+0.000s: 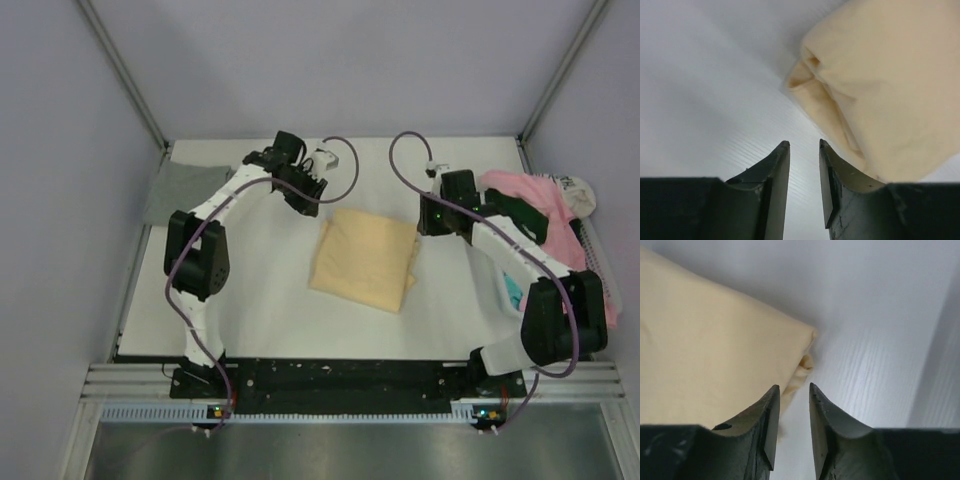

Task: Fold and stack the t-shirts
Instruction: Fold the long partially folded tshirt into a neat square, then smooth out wrinkles on the folded tshirt

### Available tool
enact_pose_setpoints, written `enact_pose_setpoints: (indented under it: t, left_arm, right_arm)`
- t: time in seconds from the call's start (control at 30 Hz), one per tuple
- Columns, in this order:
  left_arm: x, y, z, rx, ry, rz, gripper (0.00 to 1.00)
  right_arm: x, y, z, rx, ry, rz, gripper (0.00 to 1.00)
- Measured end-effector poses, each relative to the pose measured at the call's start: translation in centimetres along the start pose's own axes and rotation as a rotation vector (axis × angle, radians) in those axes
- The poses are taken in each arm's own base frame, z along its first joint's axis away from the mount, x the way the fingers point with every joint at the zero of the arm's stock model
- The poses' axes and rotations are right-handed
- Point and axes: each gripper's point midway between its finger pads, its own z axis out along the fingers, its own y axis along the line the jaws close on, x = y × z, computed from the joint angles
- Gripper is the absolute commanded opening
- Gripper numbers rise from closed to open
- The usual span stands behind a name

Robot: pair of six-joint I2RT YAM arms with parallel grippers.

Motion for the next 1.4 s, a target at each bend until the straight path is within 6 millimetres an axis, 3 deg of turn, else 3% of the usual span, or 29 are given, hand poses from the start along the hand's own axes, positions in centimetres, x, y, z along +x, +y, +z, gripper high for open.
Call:
enact_pose_setpoints:
  t: [0.07,0.17,0.23,0.33,0.43,0.57,0.7,0.8,0.97,1.1,1.27,1.33,1.4]
  left_arm:
    - [0.2,-2.5,-1.2,0.078,-0.043,-0.033,0.27]
    - [-0.9,-6.1,-1.8,0.186,-0.103,-0.017,0.25]
    - [-1.9,-8.2,-1.1,0.243,-0.127,0.017,0.24]
    - [-2.8,-10.3,0.8,0.313,-0.117,0.032,0.23]
    - [-3.3,-9.4,4.0,0.314,-0.095,0.001,0.24]
    - [-2.3,-4.6,8.1,0.238,-0.049,-0.108,0.24]
    - [-1.3,-0.4,10.0,0.159,-0.022,-0.187,0.26]
    - [-1.7,1.3,9.6,0.108,-0.035,-0.207,0.27]
    - [-1.9,2.3,9.3,0.066,-0.037,-0.206,0.26]
    - [-1.5,1.7,7.8,0.056,-0.036,-0.2,0.26]
    - [-1.0,-2.0,1.8,0.056,-0.088,-0.145,0.24]
    - [-0.9,-4.8,-0.5,0.073,-0.126,-0.093,0.24]
    - [-0.6,-8.2,-1.4,0.119,-0.147,-0.038,0.23]
  right_arm:
    - [1.4,1.1,-0.8,-0.047,-0.007,0.057,0.13]
    - [3.8,2.7,-0.1,-0.122,0.018,0.121,0.04]
    - [4.8,3.2,0.5,-0.146,0.046,0.148,0.02]
    - [4.7,3.5,2.0,-0.159,0.057,0.174,0.0]
    - [4.4,3.5,4.4,-0.154,0.091,0.201,0.0]
    - [4.7,2.7,7.4,-0.111,0.149,0.25,0.0]
    - [3.2,2.4,8.6,-0.096,0.139,0.289,0.01]
    - [2.8,2.3,8.9,-0.088,0.133,0.309,0.03]
    - [2.5,1.8,8.5,-0.052,0.142,0.305,0.06]
    - [1.4,1.9,6.1,-0.023,0.114,0.241,0.06]
    - [-0.6,5.5,1.2,-0.126,0.0,0.168,0.06]
    - [0.4,7.0,-0.1,-0.191,-0.009,0.161,0.06]
    - [2.8,8.1,-0.2,-0.244,0.031,0.174,0.06]
